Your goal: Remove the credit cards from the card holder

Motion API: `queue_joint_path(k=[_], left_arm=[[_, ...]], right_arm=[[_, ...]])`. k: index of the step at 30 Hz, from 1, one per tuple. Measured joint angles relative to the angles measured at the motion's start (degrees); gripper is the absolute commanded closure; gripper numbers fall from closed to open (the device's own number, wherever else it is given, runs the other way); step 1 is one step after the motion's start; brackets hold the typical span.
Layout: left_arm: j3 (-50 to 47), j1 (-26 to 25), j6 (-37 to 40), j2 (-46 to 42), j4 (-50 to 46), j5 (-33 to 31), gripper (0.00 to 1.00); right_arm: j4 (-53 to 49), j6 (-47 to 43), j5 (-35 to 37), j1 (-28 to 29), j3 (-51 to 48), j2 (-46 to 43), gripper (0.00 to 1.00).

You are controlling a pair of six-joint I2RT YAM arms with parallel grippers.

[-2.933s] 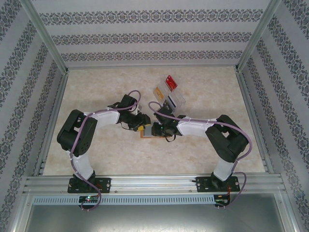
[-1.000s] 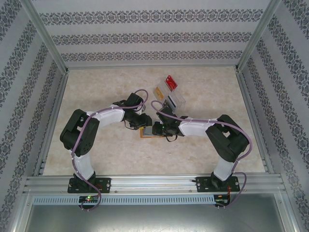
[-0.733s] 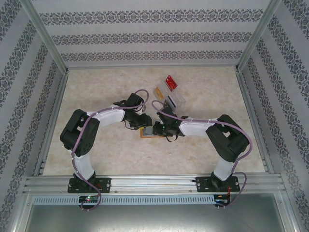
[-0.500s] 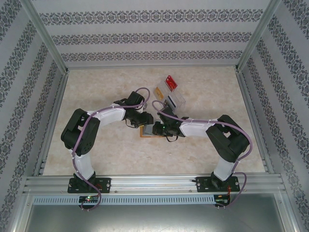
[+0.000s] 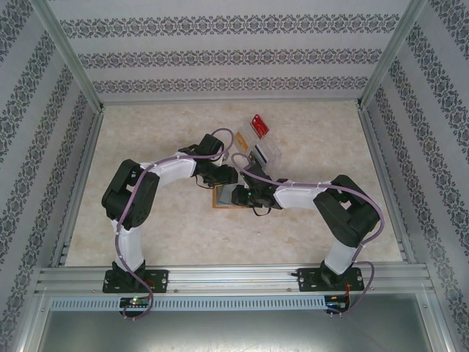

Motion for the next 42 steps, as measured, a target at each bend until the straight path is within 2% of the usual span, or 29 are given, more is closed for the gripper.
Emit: queue_joint_path(k=[13,23,29,35,42], left_arm=[[0.94,0.0,1.03,1.14,0.26,1.81,0.42],[2.89,0.04,2.51,1.51,-0.46,1.42,0.43],[3.37,0.04,2.56,1.9,-0.48,4.07,0.45],[2.95,0.04,2.54,1.9,-0.61,7.28,0.46],[1.49,0.02,1.36,1.66,-0.09,13.2,0.47]], right_arm=[[1.29,-1.07,-0.42,-0.42,-1.92,-1.51,0.78],[0.79,-1.22,-0.46,-0.87,-2.03,-1.42,0.84],[0.94,-1.01,-0.68,-0.85,-2.03,-1.44,0.79],[0.96,-1.05,-1.01,-0.87,-2.4,-2.51,0.7],[0.28,-1.44,-0.74,-0.9,-6.36,-9.46,0.65]])
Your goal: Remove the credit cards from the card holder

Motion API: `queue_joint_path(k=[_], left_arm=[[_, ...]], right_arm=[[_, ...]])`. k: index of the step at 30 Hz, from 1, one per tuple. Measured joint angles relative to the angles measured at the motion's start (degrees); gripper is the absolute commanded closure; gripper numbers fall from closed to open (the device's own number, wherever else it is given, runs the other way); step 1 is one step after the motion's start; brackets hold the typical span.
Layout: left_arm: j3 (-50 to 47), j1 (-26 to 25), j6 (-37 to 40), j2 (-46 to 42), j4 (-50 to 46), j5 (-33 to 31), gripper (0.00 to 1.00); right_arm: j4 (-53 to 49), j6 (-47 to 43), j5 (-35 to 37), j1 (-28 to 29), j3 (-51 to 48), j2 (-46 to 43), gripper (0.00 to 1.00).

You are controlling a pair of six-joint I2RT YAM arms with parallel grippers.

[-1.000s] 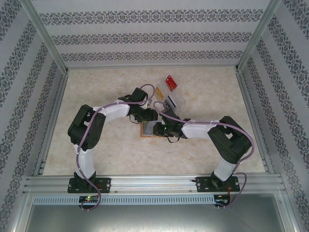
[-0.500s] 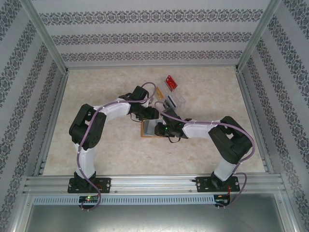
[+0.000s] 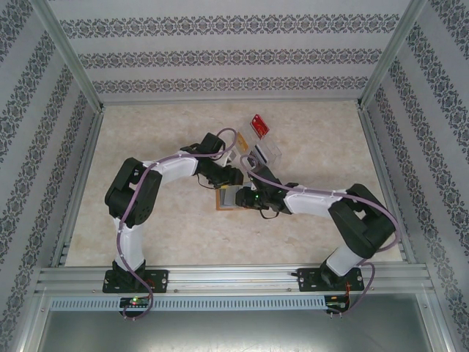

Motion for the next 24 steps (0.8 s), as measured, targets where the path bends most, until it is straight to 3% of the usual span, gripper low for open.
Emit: queue_joint_path(k=[12,18,24], left_arm=[[-0.48,-3.37,-6.99,-0.44,6.54,5.18,0.48],[-0.48,-3.82,-9.03,-0.44,7.23,2.89,0.49],[-1.4,-2.36,-9.07,-2.82,5.27,-3.85,0.46]], right_arm=[[-1.14,-1.44,3.96,0.0,-6.6,-15.04,0.63],[-1.46,-1.92,4.11,0.02,-6.64,-14.23,0.7],[-2.54,-2.08,3.91,0.17,-3.87,-7.1,0.68]])
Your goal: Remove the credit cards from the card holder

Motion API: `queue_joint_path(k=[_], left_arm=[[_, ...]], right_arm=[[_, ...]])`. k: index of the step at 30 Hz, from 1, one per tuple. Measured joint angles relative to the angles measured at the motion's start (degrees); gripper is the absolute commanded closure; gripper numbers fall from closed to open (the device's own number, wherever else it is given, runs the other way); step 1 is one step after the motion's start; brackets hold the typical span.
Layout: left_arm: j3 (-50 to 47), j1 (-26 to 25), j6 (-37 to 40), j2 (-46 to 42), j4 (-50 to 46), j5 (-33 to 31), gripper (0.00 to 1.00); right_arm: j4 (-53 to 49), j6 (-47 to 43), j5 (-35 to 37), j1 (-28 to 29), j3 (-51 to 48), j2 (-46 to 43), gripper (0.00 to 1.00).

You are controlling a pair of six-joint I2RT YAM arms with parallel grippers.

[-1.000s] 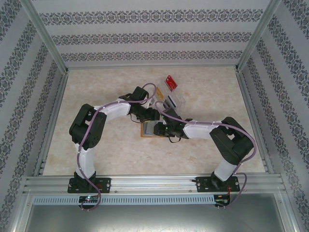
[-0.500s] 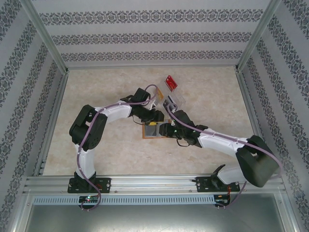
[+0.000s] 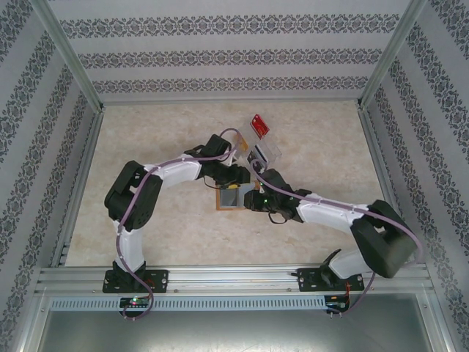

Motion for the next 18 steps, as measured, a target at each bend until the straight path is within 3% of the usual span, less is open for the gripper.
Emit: queue_joint_path(k=[9,18], left_arm=[[-10.16,7.72,-1.55,-12.55,-1.49,-7.93,0.36],[-16.26,7.91,-4.07,-13.49,-0.17,-4.61,0.43]], right_arm=[[-0.81,-0.13,-0.07,2.27,8.2,9.7,0.64],[-2.4,0.79,-0.09,1.84,10.23,14.4,0.74]])
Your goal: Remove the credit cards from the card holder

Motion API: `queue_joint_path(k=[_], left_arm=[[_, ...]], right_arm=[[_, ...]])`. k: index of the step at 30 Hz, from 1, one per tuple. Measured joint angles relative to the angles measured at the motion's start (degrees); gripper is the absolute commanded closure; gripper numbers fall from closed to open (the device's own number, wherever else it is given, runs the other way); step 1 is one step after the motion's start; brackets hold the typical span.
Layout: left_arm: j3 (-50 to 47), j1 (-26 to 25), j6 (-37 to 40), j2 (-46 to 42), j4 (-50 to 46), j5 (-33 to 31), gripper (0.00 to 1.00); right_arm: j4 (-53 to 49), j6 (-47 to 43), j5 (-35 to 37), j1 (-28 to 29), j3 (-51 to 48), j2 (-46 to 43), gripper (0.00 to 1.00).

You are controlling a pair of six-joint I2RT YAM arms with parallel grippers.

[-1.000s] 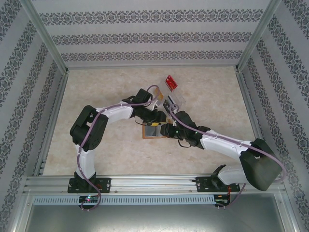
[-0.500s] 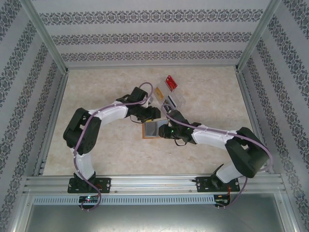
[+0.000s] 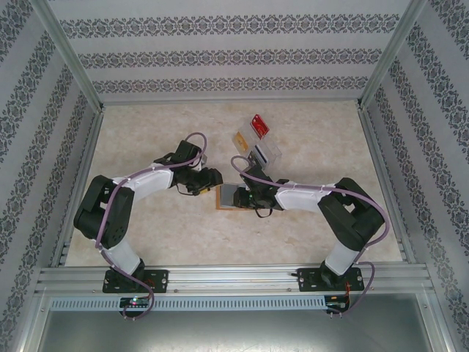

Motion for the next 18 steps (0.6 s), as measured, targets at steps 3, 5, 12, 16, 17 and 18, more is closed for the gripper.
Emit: queue_joint_path(k=[3,5,12,16,17,18], left_arm=[[-0.31,0.0,-0.39,0.0,1.31,2.23,0.47],[-0.31,-0.04,-0.59,0.0,2.14,3.52,0.49],[-0.28,-1.01,-0.59,0.26,3.41,5.9,0.5],[0.07,-1.99,-0.57,1.75,3.67,6.25,0.51],[0.17,-2.32,-0.52,2.23,3.67,6.19,0.51],[0.35,-2.6,-0.39,2.71,3.67,6.1,0.51]], right_arm=[[0.02,0.09,0.0,-0.11,0.15,0.35,0.77],[0.02,0.22,0.02,-0.11,0.2,0.46,0.79],[0.04,0.63,-0.15,-0.42,0.26,0.74,0.8],[0.04,1.09,-0.24,-0.48,0.24,0.74,0.81],[0.04,1.25,-0.24,-0.48,0.24,0.74,0.81],[0.04,1.29,-0.24,-0.48,0.24,0.74,0.81]])
